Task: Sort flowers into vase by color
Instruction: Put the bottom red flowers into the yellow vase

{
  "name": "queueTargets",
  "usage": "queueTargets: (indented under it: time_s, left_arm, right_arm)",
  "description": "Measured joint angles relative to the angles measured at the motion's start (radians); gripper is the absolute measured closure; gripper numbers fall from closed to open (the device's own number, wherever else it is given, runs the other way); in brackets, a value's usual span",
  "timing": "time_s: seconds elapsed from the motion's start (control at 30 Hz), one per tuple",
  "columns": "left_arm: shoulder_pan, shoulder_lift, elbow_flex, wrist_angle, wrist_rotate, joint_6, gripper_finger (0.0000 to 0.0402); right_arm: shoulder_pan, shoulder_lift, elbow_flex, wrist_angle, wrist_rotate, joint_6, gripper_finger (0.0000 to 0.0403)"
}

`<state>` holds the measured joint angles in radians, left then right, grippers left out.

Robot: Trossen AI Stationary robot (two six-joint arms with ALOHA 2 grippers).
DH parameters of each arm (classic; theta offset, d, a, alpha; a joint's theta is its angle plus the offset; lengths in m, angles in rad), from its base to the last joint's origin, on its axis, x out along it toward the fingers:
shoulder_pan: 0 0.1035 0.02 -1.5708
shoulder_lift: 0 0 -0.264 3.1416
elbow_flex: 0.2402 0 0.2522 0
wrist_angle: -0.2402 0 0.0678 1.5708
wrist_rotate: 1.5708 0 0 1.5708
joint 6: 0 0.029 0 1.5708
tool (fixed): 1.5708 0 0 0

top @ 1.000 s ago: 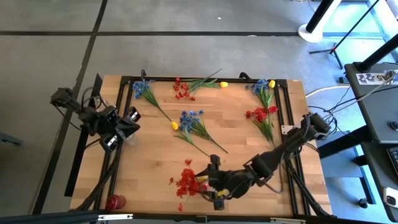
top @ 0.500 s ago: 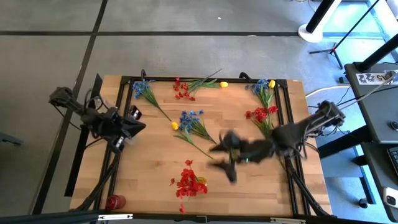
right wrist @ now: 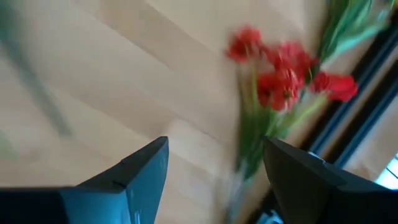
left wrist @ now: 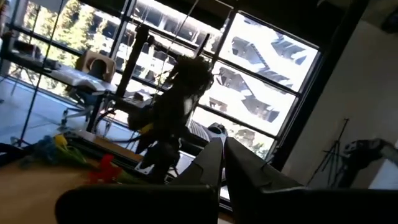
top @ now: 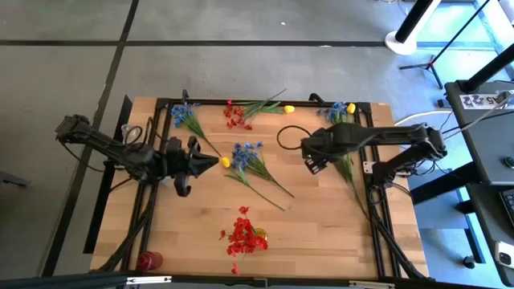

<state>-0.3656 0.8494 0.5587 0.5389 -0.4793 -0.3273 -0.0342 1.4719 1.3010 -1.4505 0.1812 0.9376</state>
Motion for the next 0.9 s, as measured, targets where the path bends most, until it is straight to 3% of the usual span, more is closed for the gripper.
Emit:
queueTargets:
  time_s: [0.27,0.57,0.73,0.9]
  left_arm:
    - [-0.039,0.000,0.001,0.009,0.057,-0.133,0.0388]
    - [-0.104,0.000,0.001,0.073,0.054,-0.162,0.0388]
    - [-0.119,0.000,0.001,0.107,0.051,-0.160,0.0388]
    - [-0.129,0.000,0.001,0.106,0.045,-0.081,0.0388]
  right_arm:
    - [-0.241,0.001,-0.419,0.231,-0.080,-0.173,0.0143]
    - [-0.425,0.002,-0.592,0.465,-0.113,-0.272,0.0157]
    - [-0.448,-0.001,-0.621,0.552,-0.189,-0.319,0.0221]
    - [-0.443,0.003,-0.600,0.566,-0.196,-0.312,0.0336]
